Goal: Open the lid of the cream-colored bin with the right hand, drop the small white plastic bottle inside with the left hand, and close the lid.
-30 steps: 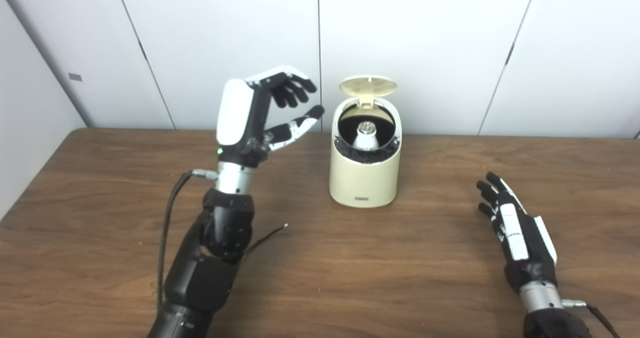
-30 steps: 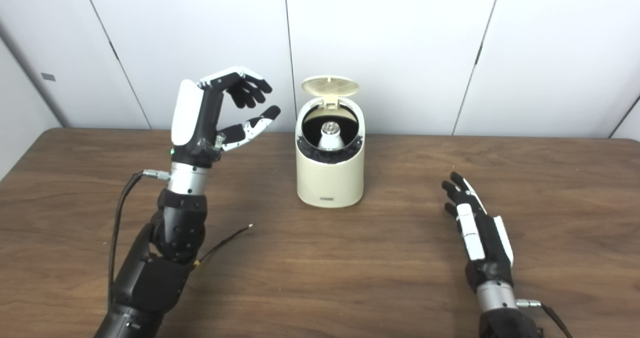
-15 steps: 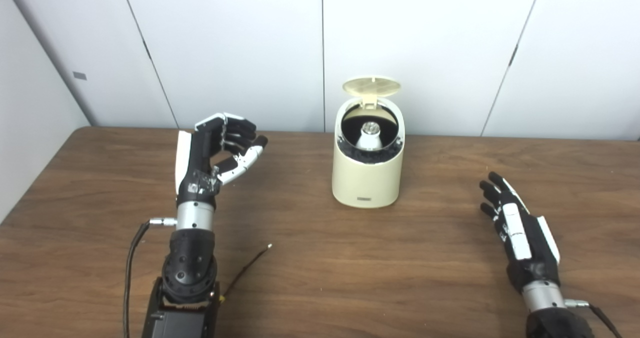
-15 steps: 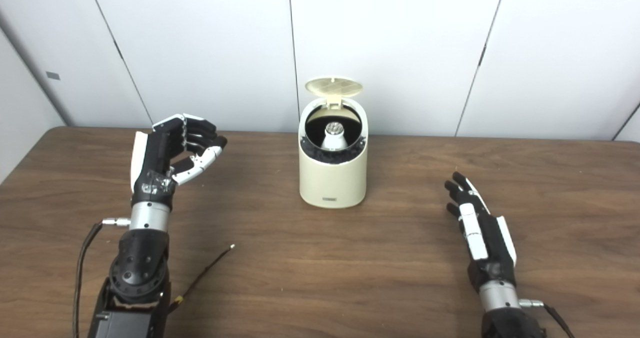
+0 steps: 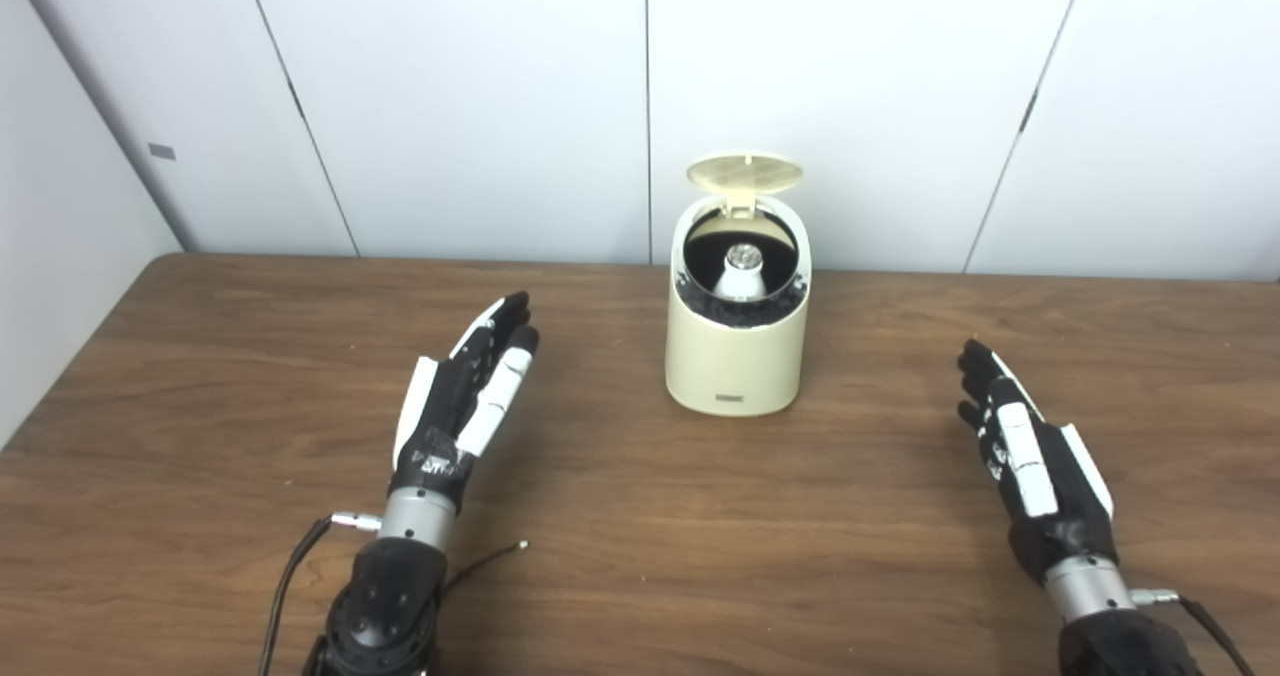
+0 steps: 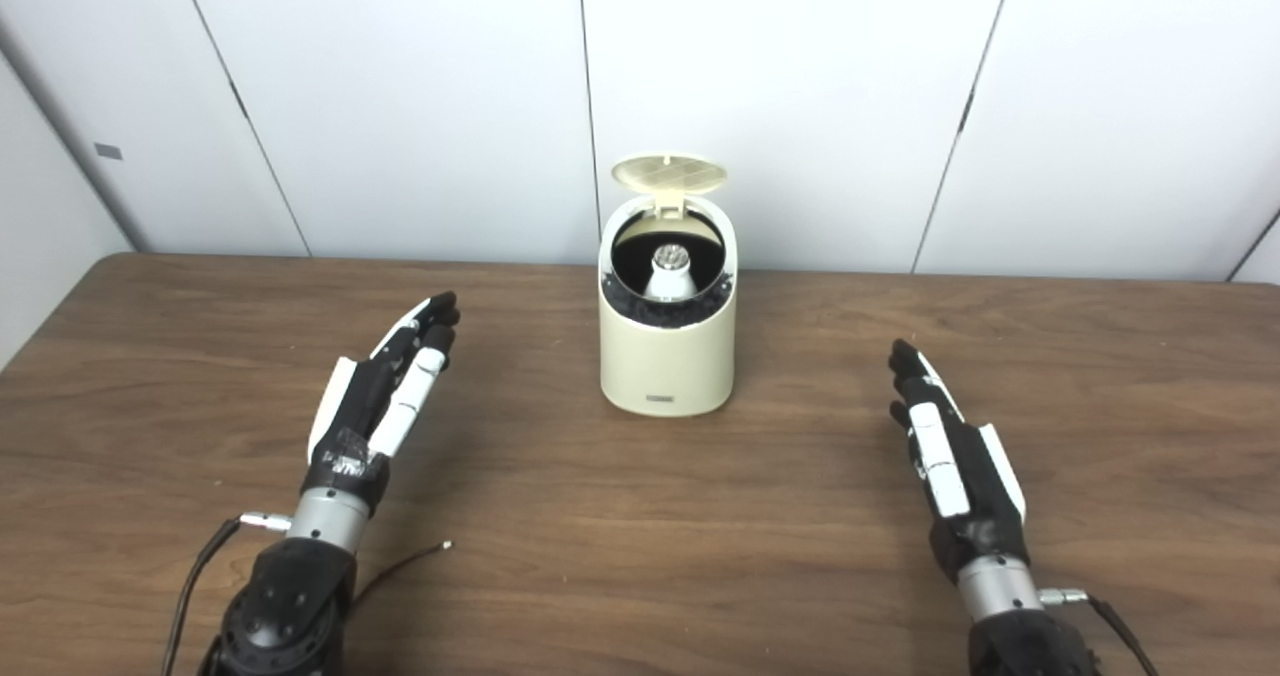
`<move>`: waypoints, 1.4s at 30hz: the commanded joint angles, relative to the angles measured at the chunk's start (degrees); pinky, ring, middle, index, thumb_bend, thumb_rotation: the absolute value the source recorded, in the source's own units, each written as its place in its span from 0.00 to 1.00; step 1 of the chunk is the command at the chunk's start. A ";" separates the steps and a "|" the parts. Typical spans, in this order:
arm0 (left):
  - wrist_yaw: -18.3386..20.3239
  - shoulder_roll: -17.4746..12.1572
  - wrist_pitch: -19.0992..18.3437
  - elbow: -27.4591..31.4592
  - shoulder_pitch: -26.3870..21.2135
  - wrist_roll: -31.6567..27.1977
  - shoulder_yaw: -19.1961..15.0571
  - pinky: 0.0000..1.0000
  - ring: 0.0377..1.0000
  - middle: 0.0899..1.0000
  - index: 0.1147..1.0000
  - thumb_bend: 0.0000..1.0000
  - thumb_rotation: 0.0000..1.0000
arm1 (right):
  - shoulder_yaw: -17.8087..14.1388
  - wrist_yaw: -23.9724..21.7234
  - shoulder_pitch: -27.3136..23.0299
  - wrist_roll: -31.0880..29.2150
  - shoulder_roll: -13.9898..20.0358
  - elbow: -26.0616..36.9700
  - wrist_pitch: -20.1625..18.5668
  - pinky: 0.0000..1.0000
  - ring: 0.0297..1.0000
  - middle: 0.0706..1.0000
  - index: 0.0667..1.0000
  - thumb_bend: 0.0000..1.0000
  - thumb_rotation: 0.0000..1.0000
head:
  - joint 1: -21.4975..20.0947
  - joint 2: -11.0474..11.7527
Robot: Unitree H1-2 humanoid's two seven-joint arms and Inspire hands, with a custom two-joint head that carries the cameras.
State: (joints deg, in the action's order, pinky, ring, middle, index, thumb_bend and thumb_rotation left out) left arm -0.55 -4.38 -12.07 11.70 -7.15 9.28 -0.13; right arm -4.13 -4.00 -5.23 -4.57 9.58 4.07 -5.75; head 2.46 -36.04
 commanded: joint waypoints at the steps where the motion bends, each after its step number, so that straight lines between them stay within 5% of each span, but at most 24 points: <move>1: -1.49 0.44 3.14 -0.02 -0.68 0.99 0.08 0.93 0.94 0.95 0.94 0.65 1.00 | -0.67 -0.33 -2.22 -0.66 0.86 2.77 0.21 1.00 1.00 0.98 0.97 0.58 0.96 | -0.02 -0.04; 13: -3.60 3.06 8.09 -4.00 0.49 -0.60 -1.25 1.00 1.00 1.00 1.00 0.69 1.00 | -1.47 -2.33 -9.54 -1.85 3.85 4.94 -1.58 1.00 1.00 0.98 0.95 0.59 0.96 | -1.62 -0.69; 18: -4.41 3.09 9.31 -5.18 0.57 -0.41 -1.25 1.00 1.00 1.00 1.00 0.70 1.00 | -0.56 -1.92 -14.36 -0.20 4.37 6.57 -6.73 1.00 0.99 0.96 0.91 0.60 0.93 | -2.44 -0.27; 24: -5.57 3.67 10.98 -5.60 0.74 -0.22 -1.62 0.98 0.98 0.98 0.98 0.65 1.00 | 2.29 -2.69 -19.12 3.42 5.57 8.51 -12.00 0.98 0.97 0.93 0.89 0.64 0.88 | -3.33 -0.01; 31: -5.60 3.93 10.56 -5.58 0.91 -0.84 -1.57 0.99 0.97 0.96 0.97 0.65 1.00 | 6.41 -3.89 -24.53 8.83 6.69 8.01 -11.27 0.94 0.94 0.91 0.85 0.61 0.83 | -4.10 0.10; 42: -4.73 4.15 9.20 -4.76 1.22 -1.41 -0.69 0.98 0.98 0.96 0.96 0.68 1.00 | 12.26 -6.99 -33.30 17.24 8.19 5.75 -11.47 0.81 0.89 0.91 0.88 0.58 0.92 | -4.56 0.35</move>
State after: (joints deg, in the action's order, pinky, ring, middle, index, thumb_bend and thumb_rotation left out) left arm -5.66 -0.24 -3.62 5.50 -4.81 7.96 -1.19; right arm 8.35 -10.72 -35.12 12.17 16.94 9.27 -18.94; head -2.02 -35.68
